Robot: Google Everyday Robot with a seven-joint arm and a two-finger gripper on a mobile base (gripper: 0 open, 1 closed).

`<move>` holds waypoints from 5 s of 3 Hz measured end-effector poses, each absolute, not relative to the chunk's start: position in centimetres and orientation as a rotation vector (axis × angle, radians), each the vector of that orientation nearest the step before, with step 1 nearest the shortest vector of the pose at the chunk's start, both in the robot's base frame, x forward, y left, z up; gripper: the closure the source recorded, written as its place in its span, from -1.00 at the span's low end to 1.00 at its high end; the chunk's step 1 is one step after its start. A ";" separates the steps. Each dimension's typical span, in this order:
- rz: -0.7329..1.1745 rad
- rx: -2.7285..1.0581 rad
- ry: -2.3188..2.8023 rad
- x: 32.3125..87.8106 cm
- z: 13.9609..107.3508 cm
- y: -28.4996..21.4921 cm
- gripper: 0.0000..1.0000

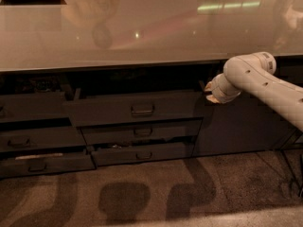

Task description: Open top drawer

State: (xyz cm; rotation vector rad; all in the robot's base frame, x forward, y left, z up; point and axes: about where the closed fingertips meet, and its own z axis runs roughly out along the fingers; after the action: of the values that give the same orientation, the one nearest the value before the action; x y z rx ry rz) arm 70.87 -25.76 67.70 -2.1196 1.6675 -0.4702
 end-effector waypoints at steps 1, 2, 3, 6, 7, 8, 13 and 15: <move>-0.464 -2.126 1.659 69.9 67.4 -25.8 1.00; -0.464 -2.126 1.659 69.9 67.7 -25.8 1.00; -0.461 -2.134 1.650 68.9 67.3 -26.0 1.00; -0.460 -2.140 1.641 68.0 67.7 -26.1 1.00; -0.458 -2.147 1.633 67.0 67.3 -26.3 1.00; -0.456 -2.153 1.626 66.0 67.6 -26.5 1.00; -0.625 -2.075 1.491 63.6 74.9 -25.1 1.00; -0.326 -1.991 1.426 64.4 74.5 -25.6 1.00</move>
Offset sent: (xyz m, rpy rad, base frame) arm -0.2807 -0.0366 -0.1548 -0.0191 0.0340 0.2236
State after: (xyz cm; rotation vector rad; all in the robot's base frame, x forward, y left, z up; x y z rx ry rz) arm 64.35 -25.58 74.49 -1.9907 1.4260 -0.3258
